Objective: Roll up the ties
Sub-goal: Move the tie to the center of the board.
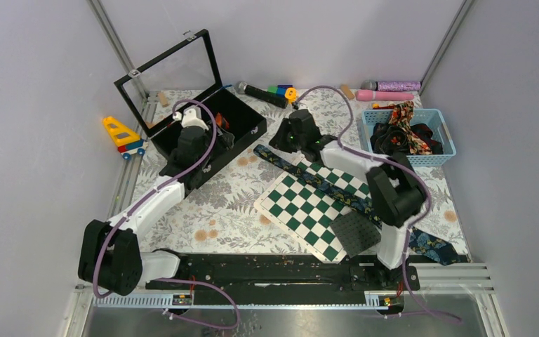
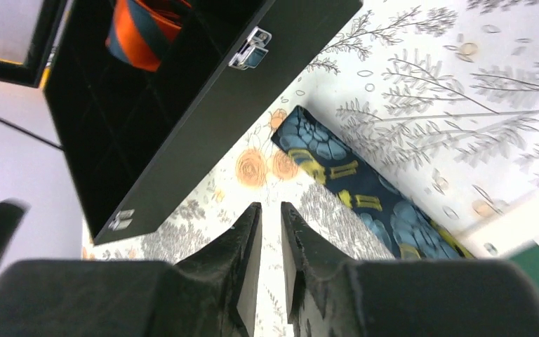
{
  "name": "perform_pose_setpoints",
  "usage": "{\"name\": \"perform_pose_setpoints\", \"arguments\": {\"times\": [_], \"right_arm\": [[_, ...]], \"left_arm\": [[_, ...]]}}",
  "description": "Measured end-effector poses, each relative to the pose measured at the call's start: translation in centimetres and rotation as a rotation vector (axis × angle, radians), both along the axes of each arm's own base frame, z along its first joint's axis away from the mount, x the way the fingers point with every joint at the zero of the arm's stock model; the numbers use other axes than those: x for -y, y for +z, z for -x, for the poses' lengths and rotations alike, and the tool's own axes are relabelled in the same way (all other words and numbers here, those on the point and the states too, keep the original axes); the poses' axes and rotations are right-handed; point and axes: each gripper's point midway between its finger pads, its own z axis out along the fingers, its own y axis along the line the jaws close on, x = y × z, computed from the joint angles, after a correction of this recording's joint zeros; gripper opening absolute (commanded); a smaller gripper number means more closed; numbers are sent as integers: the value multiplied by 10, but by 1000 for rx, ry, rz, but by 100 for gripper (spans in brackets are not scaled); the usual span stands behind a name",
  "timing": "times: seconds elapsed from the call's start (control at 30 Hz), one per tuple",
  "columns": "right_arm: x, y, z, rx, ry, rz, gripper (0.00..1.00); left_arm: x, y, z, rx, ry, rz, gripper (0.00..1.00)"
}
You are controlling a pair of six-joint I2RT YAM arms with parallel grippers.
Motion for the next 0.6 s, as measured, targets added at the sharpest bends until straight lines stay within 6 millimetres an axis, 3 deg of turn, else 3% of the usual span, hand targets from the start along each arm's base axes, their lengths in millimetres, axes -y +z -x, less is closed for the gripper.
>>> {"name": "perform_pose_setpoints", "arguments": {"times": [0.13, 0.27, 0.43, 0.6], "right_arm": [[38, 46, 17, 49, -31, 6, 28], [87, 77, 32, 81, -95, 7, 33], [136, 86, 57, 79, -160, 86, 39], [156, 87, 72, 69, -170, 173, 41]], "left_arm": [[21, -7, -4, -3, -54, 39, 54], [52, -28, -5, -43, -124, 77, 56], [95, -59, 7, -113, -211, 89, 59], [104, -73, 9, -139, -218, 102, 61]]}}
